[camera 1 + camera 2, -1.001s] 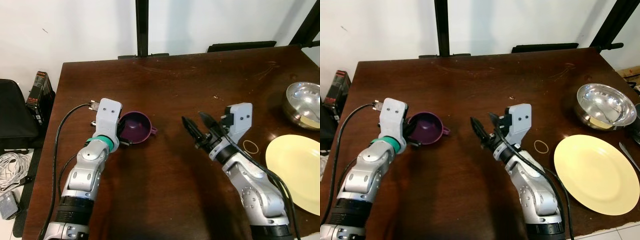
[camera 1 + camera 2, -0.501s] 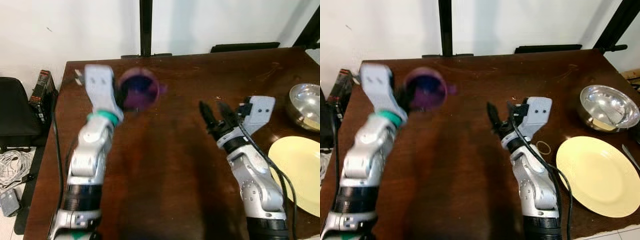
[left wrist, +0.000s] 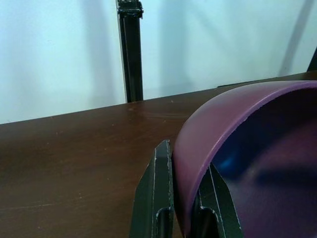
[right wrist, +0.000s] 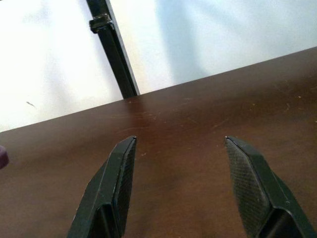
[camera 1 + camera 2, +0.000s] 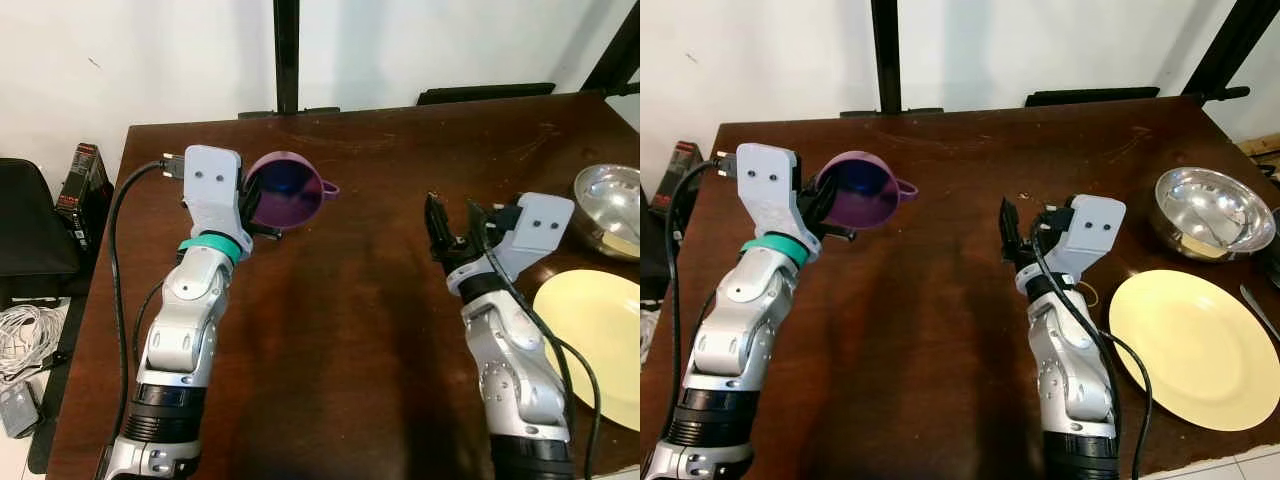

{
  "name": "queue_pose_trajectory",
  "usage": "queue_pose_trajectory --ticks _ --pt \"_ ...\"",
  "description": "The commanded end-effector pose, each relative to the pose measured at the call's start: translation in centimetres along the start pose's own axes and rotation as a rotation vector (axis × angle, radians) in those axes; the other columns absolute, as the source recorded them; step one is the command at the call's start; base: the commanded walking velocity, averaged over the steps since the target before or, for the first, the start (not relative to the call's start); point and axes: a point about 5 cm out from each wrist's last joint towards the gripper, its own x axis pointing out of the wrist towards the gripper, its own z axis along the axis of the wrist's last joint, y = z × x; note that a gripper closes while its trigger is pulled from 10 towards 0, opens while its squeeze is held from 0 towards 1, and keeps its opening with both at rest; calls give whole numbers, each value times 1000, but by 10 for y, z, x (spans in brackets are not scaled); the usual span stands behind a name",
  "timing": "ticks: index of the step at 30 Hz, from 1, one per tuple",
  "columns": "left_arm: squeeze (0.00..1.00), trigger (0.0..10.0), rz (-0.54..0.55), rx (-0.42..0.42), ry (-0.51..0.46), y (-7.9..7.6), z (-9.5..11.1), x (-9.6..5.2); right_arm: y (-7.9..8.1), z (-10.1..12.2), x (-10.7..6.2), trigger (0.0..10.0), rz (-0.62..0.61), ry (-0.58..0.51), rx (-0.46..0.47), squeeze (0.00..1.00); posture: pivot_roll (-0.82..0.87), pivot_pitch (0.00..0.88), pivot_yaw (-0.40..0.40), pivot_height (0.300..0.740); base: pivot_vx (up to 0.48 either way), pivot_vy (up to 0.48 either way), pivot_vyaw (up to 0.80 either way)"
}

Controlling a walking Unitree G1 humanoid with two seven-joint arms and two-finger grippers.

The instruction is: Setting the table

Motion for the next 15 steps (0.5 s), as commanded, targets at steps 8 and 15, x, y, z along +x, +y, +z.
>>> queue_pose_trajectory --ticks 8,15 --pt "0 10000 2 27 5 -2 -2 0 1 -6 1 10000 -23 16 19 0 -97 0 52 740 -35 0 0" --pt "0 10000 1 29 9 -3 -3 -1 3 -8 2 10000 -19 28 26 0 -95 0 49 740 -312 0 0"
